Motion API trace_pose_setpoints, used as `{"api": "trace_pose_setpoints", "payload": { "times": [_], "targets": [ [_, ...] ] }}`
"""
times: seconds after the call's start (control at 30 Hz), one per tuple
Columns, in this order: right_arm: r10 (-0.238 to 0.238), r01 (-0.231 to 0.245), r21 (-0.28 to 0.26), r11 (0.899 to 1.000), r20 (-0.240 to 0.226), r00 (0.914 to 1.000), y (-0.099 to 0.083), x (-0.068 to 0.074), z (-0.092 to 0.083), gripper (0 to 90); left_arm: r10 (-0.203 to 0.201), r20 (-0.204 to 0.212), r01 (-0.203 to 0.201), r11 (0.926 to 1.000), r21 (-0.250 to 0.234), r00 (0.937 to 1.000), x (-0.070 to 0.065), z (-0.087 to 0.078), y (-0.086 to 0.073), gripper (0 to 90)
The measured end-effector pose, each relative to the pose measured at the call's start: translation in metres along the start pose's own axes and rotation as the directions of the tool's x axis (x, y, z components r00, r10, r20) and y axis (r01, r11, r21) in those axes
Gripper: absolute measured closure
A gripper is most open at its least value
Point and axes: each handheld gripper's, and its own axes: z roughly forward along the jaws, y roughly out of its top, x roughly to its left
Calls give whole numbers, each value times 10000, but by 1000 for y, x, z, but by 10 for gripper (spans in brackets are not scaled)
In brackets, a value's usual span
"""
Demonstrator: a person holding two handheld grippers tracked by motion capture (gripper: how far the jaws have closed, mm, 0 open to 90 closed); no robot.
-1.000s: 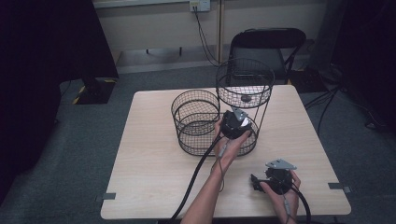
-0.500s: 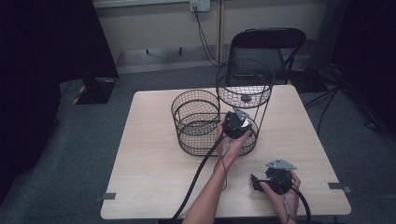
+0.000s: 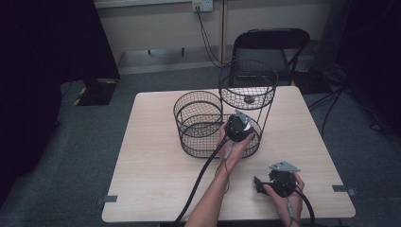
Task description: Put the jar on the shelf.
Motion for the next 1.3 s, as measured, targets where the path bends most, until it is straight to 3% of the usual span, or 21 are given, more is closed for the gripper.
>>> {"api": "trace_pose_setpoints", "payload": {
  "times": [0.13,0.37,0.87,1.3],
  "targets": [
    [0,0,1,10000,-1,10000,0,0,0,51,118,-5,-118,9999,66,9999,-1,-1,0,402],
    [-7,7,-2,10000,1,10000,0,0,0,51,-19,73,19,10000,5,10000,1,-5,1,364],
    [-10,10,-1,10000,2,10000,0,0,0,51,-252,280,249,9996,137,9993,-1,-6,1,172],
    [-13,13,-3,10000,4,10000,0,0,0,51,-342,261,340,9994,54,9991,-7,-11,-1,96]
  ]
}}
